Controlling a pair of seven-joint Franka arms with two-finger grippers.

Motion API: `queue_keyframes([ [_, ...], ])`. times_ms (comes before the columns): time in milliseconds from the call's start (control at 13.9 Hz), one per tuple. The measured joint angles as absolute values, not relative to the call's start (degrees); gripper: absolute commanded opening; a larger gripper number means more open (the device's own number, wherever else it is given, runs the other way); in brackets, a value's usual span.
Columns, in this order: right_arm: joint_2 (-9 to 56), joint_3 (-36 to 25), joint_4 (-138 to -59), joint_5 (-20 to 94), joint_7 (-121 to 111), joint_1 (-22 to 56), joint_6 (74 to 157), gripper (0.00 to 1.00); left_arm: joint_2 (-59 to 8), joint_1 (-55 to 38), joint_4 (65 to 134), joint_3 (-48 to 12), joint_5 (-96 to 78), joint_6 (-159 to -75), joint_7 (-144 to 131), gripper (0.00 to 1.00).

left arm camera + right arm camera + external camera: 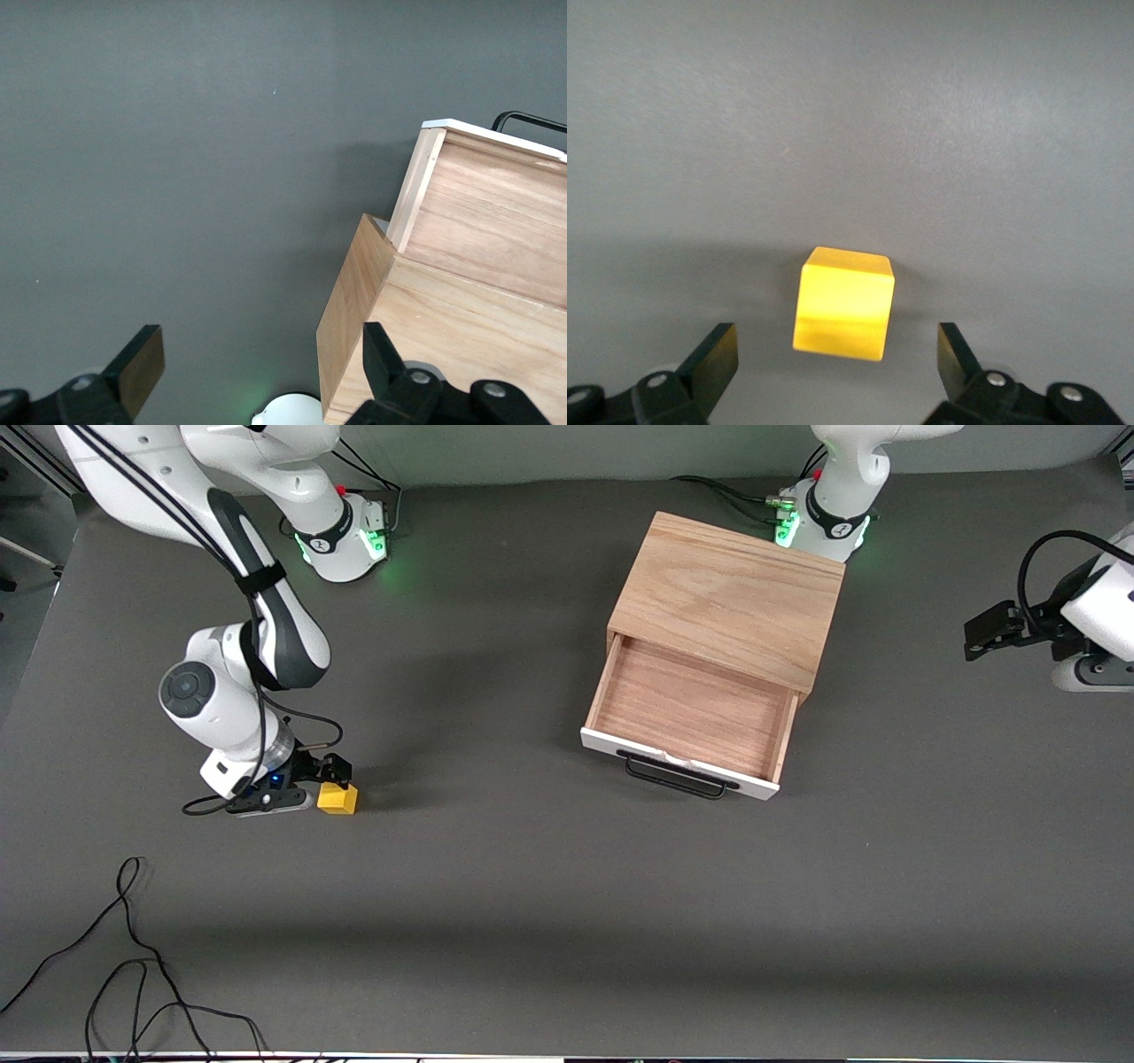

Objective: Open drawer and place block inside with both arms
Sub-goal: 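Reach the right gripper down over the yellow cube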

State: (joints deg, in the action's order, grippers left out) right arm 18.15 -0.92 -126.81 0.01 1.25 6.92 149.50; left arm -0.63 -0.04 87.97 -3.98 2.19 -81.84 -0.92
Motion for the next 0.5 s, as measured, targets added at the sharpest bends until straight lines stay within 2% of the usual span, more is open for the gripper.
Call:
queue_keyframes([
  [433,23.61,-0.91,-126.71,0.47,8.55,7.63,154.36,1.00,-0.63,-0.56,87.95,-2.81,2.19,-81.85,-0.76,1.00],
  [505,23.72,-0.91,-126.70,0.48,9.08,7.97,154.36,0.95,-0.63,-0.56,87.95,-2.73,2.19,-81.84,-0.61,1.00],
])
